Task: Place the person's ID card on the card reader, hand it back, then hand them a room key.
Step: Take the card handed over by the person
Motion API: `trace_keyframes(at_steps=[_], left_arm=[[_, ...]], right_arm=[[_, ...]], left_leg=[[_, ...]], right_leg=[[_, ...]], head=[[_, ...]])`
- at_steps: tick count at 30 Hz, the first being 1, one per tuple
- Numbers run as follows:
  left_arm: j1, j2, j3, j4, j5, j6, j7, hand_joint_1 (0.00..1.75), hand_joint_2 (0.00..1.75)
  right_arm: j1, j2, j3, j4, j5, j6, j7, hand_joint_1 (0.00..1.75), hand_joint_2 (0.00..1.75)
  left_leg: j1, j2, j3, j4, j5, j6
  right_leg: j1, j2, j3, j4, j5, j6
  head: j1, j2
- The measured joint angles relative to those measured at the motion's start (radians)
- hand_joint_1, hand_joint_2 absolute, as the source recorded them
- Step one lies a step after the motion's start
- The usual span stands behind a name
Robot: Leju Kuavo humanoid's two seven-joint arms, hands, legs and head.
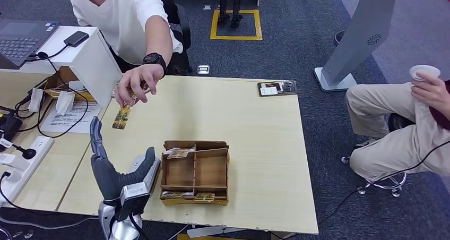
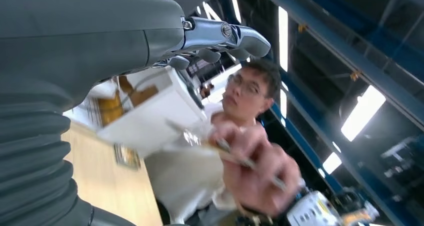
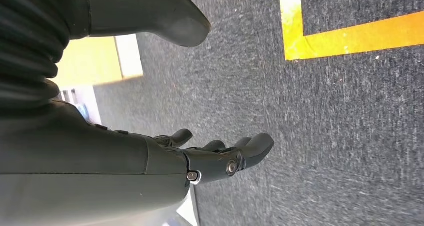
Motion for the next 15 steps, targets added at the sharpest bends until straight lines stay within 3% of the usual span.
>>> trace_keyframes(at_steps=[8,15], left_arm=[[-0.157,-0.045,0.276,0.077,-0.347,0.005,-0.010,0.00,1.75],[-0.217,-0.064,0.444,0.088,-0.523,0.005,-0.010,0.00,1.75]], right_arm=[[-0.008,-0.020,0.063,0.000,0.028,0.019,0.014,0.00,1.75],[-0.013,-0.022,0.097,0.000,0.034,0.025,0.017,0.00,1.75]], left_leg=[[0.000,0.001,0.000,0.000,0.002,0.000],[0.000,0.001,0.000,0.000,0.002,0.000]], right_leg=[[0.000,0.001,0.000,0.000,0.001,0.000],[0.000,0.001,-0.001,0.000,0.001,0.000]], head=[[0.000,0.000],[0.000,0.000]])
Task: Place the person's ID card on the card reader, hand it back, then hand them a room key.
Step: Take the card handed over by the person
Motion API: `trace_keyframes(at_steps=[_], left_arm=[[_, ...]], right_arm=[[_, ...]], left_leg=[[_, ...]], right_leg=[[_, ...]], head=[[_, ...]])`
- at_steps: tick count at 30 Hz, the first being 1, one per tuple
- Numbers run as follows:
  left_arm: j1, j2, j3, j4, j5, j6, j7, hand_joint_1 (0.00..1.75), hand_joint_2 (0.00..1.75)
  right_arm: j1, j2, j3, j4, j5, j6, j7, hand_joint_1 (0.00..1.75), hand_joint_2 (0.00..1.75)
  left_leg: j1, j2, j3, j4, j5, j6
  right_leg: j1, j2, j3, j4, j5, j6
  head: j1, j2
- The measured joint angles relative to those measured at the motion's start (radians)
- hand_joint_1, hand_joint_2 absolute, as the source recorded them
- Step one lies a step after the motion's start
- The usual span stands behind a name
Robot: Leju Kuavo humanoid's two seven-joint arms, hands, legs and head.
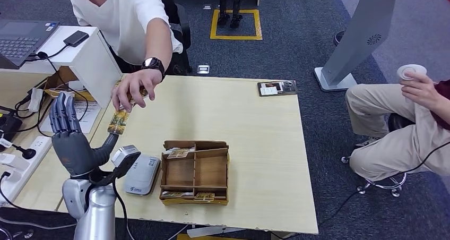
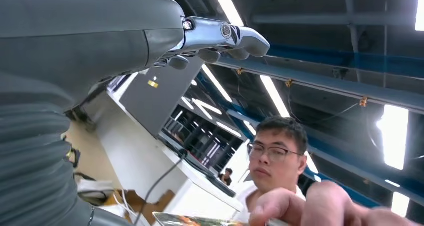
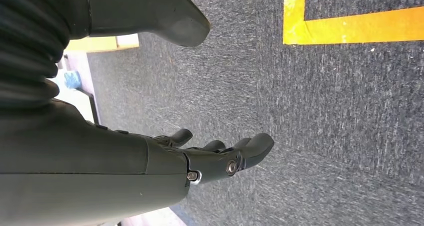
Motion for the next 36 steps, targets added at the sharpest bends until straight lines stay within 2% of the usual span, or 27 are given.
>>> trace_keyframes(at_steps=[6,7,10,11,36], left_arm=[[-0.012,-0.006,0.049,0.001,-0.027,0.000,0.000,0.00,1.75],[-0.014,-0.007,0.055,0.001,-0.034,0.000,0.000,0.10,1.75],[-0.017,-0.009,0.069,0.001,-0.049,0.000,0.000,1.40,1.75],[-0.017,-0.010,0.072,0.001,-0.049,0.000,0.000,1.75,1.75],[-0.017,-0.011,0.077,0.003,0.001,0.000,-0.002,1.75,1.75]], right_arm=[[-0.001,0.000,0.014,0.000,0.002,0.000,0.001,0.00,1.75],[-0.001,0.000,0.015,0.000,0.002,0.000,0.001,0.00,1.75],[-0.002,0.000,0.016,0.000,0.002,-0.001,0.001,0.00,1.75],[-0.003,0.000,0.017,0.000,0.003,-0.002,0.001,0.00,1.75],[-0.007,-0.014,0.092,0.000,0.055,-0.004,0.008,0.00,1.75]], left_leg=[[0.000,0.000,0.000,0.000,0.000,0.000],[0.000,0.000,0.000,0.000,0.000,0.000],[0.000,0.000,0.000,0.000,0.000,0.000],[0.000,0.000,0.000,0.000,0.000,0.000],[0.000,0.000,0.000,0.000,0.000,0.000]], right_leg=[[0.000,0.000,0.000,0.000,0.000,0.000],[0.000,0.000,0.000,0.000,0.000,0.000],[0.000,0.000,0.000,0.000,0.000,0.000],[0.000,0.000,0.000,0.000,0.000,0.000],[0.000,0.000,0.000,0.000,0.000,0.000]], head=[[0.000,0.000],[0.000,0.000],[0.000,0.000],[0.000,0.000],[0.000,0.000]])
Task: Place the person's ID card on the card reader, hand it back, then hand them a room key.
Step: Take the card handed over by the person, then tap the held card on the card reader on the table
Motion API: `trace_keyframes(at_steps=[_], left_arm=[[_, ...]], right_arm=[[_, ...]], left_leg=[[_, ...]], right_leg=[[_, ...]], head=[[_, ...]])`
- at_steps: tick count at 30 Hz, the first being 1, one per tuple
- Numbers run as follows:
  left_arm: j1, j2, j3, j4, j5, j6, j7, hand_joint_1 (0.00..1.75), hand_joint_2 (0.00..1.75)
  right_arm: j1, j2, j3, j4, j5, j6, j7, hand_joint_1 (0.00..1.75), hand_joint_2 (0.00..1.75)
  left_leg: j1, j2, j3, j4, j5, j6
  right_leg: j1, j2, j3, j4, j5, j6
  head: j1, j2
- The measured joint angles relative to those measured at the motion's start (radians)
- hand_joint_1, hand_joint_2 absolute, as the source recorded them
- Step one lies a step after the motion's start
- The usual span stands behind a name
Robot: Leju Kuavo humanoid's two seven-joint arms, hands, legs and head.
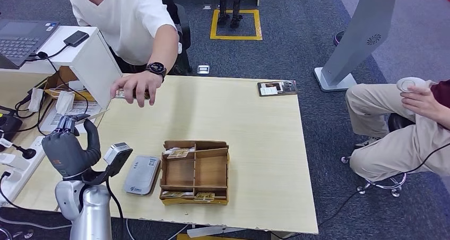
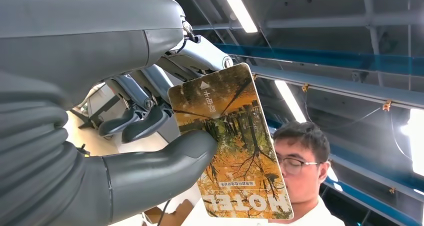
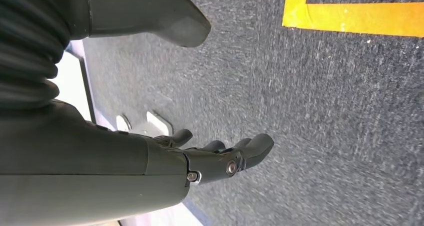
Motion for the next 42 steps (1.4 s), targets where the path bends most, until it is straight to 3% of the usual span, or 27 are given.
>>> trace_keyframes(at_steps=[14,26,35,42], left_arm=[[0.001,0.000,0.018,0.008,-0.027,0.000,0.000,1.75,1.75],[0.006,0.004,0.235,0.030,-0.234,0.000,0.020,1.75,1.75],[0.043,0.034,0.282,0.058,-0.287,0.000,0.146,1.75,1.75],[0.111,0.098,0.228,0.145,-0.303,0.000,0.227,1.75,1.75]], right_arm=[[-0.003,-0.002,0.033,0.000,0.008,-0.002,-0.002,0.00,1.75],[-0.003,-0.002,0.063,0.000,-0.006,-0.008,-0.007,0.00,1.75],[-0.003,-0.002,0.072,0.000,-0.022,-0.010,-0.007,0.00,1.75],[-0.003,-0.002,0.084,0.000,-0.029,-0.016,-0.019,0.00,1.75]], left_leg=[[0.000,0.000,0.000,0.000,0.000,0.000],[0.000,0.000,-0.001,0.000,0.000,0.000],[0.000,0.000,-0.001,0.000,0.000,0.000],[0.000,0.000,-0.002,0.000,0.000,0.000]], right_leg=[[0.000,0.000,0.000,0.000,0.000,0.000],[0.000,0.000,-0.001,0.000,0.000,0.000],[0.000,0.000,-0.001,0.000,0.000,0.000],[0.000,0.000,-0.002,0.000,0.000,0.000]], head=[[0.000,0.000],[0.000,0.000],[0.000,0.000],[0.000,0.000]])
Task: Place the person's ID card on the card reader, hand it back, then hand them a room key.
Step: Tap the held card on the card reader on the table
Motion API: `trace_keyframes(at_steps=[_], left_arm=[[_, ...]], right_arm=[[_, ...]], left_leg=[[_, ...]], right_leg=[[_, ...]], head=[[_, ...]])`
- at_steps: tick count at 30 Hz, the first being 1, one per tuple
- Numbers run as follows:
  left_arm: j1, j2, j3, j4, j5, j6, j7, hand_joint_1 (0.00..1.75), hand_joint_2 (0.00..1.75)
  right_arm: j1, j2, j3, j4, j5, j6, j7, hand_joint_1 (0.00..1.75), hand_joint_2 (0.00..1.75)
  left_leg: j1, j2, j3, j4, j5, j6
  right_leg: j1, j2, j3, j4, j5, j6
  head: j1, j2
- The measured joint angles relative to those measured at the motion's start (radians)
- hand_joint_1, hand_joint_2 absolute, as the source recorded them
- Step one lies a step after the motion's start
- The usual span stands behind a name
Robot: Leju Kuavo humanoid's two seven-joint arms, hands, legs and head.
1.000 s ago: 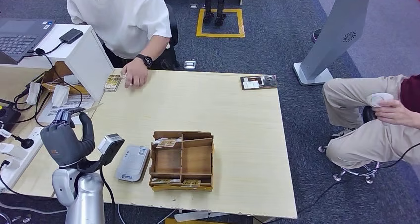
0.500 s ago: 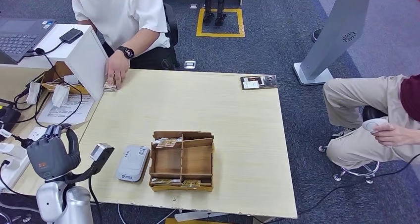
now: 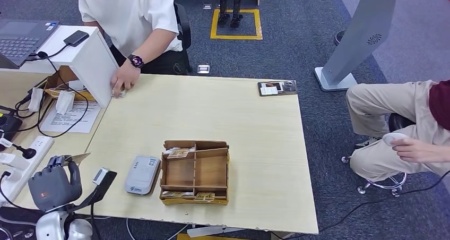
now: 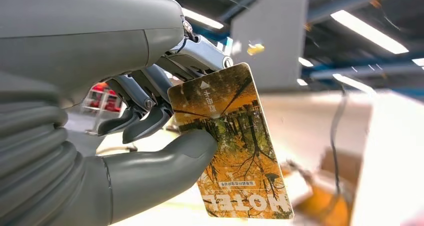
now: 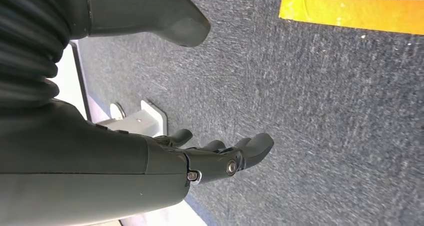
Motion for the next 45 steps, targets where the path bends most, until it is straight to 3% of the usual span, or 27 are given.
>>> trace_keyframes(at_steps=[7,12,21,39,45], left_arm=[[0.030,0.063,-0.085,0.114,-0.016,0.000,0.070,1.75,1.75],[0.051,0.120,-0.184,0.186,0.025,0.000,0.169,1.75,1.75],[0.058,0.175,-0.279,0.283,0.079,0.003,0.141,1.75,1.75],[0.057,0.187,-0.286,0.306,0.134,0.006,0.058,1.75,1.75],[0.053,0.135,-0.221,0.242,0.131,0.006,-0.040,1.75,1.75]], right_arm=[[0.000,0.000,0.014,0.000,-0.002,-0.012,-0.021,0.00,1.75],[0.000,0.000,0.036,0.000,-0.035,-0.012,-0.024,0.00,1.75],[0.000,0.000,0.066,0.000,-0.046,-0.010,-0.017,0.00,1.75],[0.000,0.000,0.085,0.000,-0.051,-0.012,-0.024,0.00,1.75],[-0.001,0.000,0.088,0.000,-0.059,-0.012,-0.024,0.00,1.75]], left_leg=[[0.000,0.000,0.000,0.000,0.000,0.000],[0.000,0.000,0.000,0.000,0.000,0.000],[0.000,0.000,-0.001,0.000,0.000,0.000],[0.000,0.000,0.000,0.000,0.000,0.000],[0.000,-0.001,0.000,0.000,0.000,0.000]], right_leg=[[0.000,0.000,0.000,0.000,0.000,0.000],[0.000,0.000,0.000,0.000,0.000,0.000],[0.000,0.000,0.000,0.000,0.000,0.000],[0.000,0.000,0.001,0.000,0.000,0.000],[0.000,-0.001,0.000,0.000,0.000,0.000]], head=[[0.000,0.000],[0.000,0.000],[0.000,0.000],[0.000,0.000],[0.000,0.000]])
